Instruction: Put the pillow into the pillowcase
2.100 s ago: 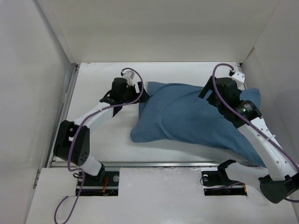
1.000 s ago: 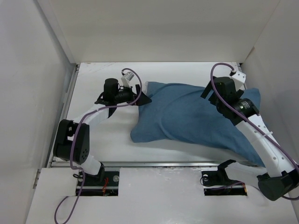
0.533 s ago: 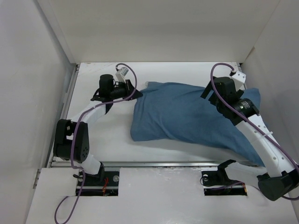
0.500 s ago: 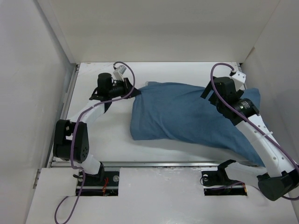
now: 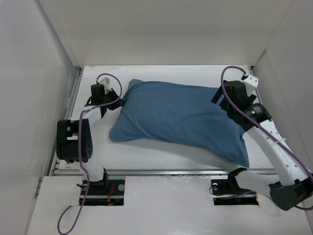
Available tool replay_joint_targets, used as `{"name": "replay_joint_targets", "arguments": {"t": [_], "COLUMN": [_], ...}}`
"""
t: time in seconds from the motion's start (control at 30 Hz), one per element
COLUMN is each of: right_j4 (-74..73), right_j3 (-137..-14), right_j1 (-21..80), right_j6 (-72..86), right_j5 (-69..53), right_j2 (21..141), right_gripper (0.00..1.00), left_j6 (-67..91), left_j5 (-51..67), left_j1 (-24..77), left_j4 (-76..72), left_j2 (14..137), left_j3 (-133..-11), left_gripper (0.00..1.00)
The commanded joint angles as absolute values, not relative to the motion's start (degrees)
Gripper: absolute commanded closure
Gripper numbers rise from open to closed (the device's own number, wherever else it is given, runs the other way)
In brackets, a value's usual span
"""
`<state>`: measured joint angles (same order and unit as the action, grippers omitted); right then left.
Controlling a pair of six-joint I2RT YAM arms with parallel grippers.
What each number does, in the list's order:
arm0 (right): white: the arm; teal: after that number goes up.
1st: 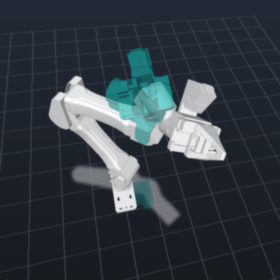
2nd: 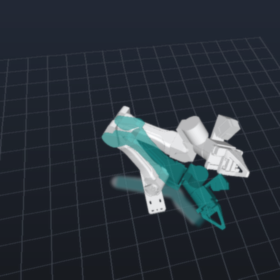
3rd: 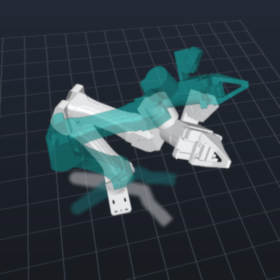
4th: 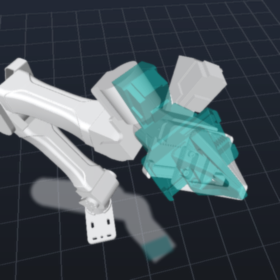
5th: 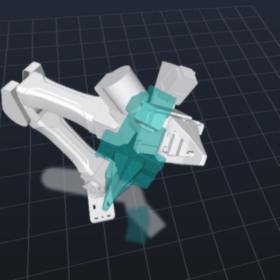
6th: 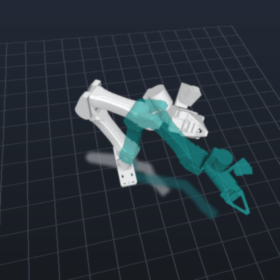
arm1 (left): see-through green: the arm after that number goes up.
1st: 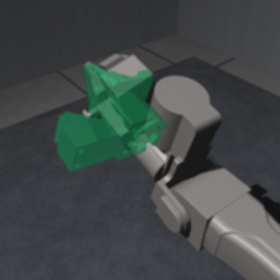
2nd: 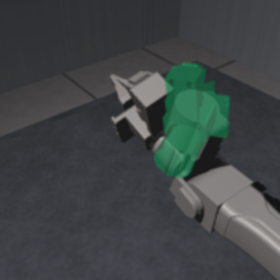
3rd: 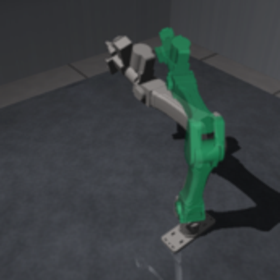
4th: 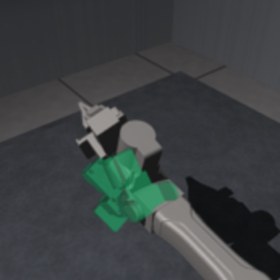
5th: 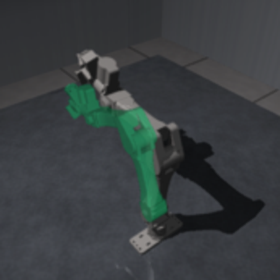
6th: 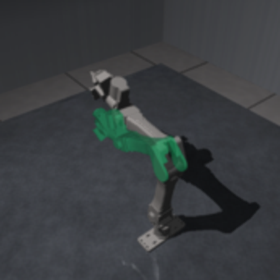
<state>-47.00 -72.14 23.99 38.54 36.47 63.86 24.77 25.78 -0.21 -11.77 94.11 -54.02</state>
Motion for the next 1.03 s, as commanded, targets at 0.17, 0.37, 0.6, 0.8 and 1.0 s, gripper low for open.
{"name": "replay_joint_targets", "arguments": {"t": [0.17, 0.37, 0.6, 0.8, 1.0], "right_j4": [-45.8, -39.6, -32.9, -30.1, -24.4], "right_j3": [-71.5, -70.9, -74.2, -74.8, -69.3], "right_j1": [22.6, 15.9, 8.8, 8.8, 8.8], "right_j6": [38.1, 34.4, 32.4, 32.4, 30.1], "right_j5": [38.7, 33.8, 18.2, 16.6, 14.9], "right_j2": [64.3, 66.4, 69.1, 65.6, 60.6], "right_gripper": [0.0, 0.0, 0.0, 0.0, 0.0], "left_j6": [24.6, 25.8, 29.3, 30.1, 30.7], "left_j5": [16.4, 5.7, 12.2, 5.5, 7.9], "left_j1": [-7.4, -7.4, -6.1, -4.3, -3.8], "left_j4": [-4.7, 3.3, 0.8, 5.2, 6.9], "left_j2": [89.0, 77.4, 58.4, 50.5, 49.9], "left_j3": [-57.0, -60.7, -56.1, -56.1, -56.1], "left_gripper": [0.0, 0.0, 0.0, 0.0, 0.0]}}
